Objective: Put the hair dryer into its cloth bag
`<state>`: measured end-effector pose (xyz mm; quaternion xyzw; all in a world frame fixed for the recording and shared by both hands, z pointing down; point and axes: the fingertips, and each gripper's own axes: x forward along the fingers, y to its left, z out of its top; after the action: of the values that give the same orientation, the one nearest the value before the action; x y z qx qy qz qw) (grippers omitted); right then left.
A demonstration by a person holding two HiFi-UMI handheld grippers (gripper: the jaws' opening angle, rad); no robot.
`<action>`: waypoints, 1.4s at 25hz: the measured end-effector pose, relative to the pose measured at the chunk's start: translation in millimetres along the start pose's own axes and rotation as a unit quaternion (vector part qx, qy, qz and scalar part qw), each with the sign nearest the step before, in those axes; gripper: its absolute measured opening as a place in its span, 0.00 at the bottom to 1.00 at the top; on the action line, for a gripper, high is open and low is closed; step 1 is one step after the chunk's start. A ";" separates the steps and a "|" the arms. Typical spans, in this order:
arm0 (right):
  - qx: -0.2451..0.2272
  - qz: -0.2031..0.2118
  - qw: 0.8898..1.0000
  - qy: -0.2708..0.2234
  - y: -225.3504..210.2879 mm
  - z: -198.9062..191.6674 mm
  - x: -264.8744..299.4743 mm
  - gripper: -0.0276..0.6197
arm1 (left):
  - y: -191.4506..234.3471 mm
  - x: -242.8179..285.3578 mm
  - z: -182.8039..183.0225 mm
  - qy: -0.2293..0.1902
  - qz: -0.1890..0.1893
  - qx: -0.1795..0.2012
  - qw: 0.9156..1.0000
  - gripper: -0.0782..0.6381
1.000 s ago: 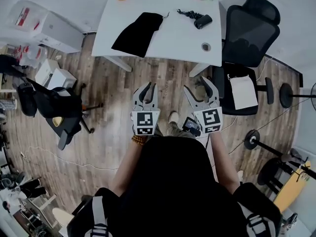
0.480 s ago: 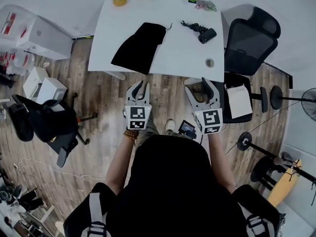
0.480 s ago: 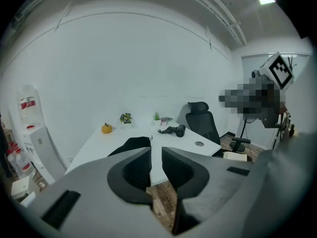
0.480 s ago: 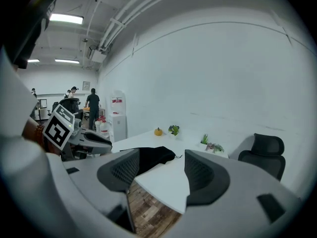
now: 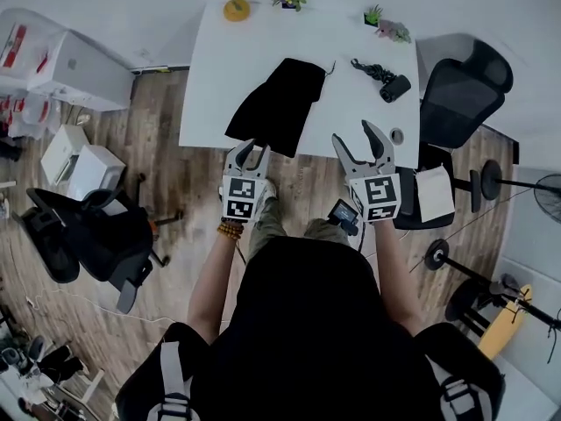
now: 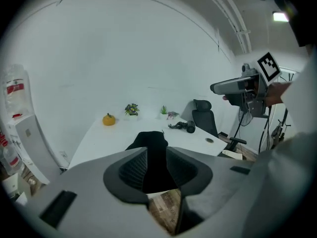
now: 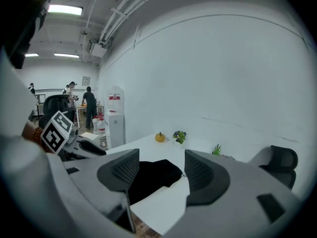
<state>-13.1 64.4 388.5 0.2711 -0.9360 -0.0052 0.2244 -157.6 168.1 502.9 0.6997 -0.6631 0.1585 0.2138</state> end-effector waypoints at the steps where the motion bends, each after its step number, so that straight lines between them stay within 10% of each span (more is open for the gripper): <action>1: 0.004 -0.003 1.000 0.001 0.0 2.2 6.8 0.47 | 6.7 1.3 -5.4 0.006 -0.004 -0.001 1.000 0.25; 17: 0.041 -0.013 0.999 0.026 -56.1 -1.6 83.7 0.47 | 82.8 71.1 -73.4 0.128 -0.009 -0.070 0.989 0.28; 35: 0.018 0.106 0.993 0.055 -104.9 -46.1 219.6 0.47 | 132.7 88.5 -131.1 0.231 0.123 -0.209 0.942 0.36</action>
<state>-105.8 -131.9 507.9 0.1743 -0.9457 0.0508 0.2697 -275.4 154.9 671.9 0.4960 -0.6947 0.1994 0.4813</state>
